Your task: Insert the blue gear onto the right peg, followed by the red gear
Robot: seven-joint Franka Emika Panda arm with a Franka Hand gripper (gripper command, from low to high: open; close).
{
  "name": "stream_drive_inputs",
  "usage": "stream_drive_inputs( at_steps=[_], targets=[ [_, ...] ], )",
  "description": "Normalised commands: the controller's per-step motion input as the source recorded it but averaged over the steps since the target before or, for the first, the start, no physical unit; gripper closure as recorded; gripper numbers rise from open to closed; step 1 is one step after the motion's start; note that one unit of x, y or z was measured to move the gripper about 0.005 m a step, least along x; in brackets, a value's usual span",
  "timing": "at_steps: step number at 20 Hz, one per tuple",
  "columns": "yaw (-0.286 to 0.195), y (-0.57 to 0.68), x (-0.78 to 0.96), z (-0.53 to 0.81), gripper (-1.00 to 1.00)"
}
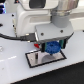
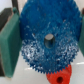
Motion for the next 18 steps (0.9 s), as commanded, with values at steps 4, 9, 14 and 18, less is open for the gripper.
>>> stream_drive_inputs(
  at_steps=[4,9,14,18],
  targets=[
    [0.0,-0.01,0.23,0.13,1.0],
    [0.0,-0.15,0.15,-0.03,1.0],
    [0.0,-0.19,0.19,-0.03,1.0],
    [0.0,-0.04,0.23,-0.06,1.0]
  ],
)
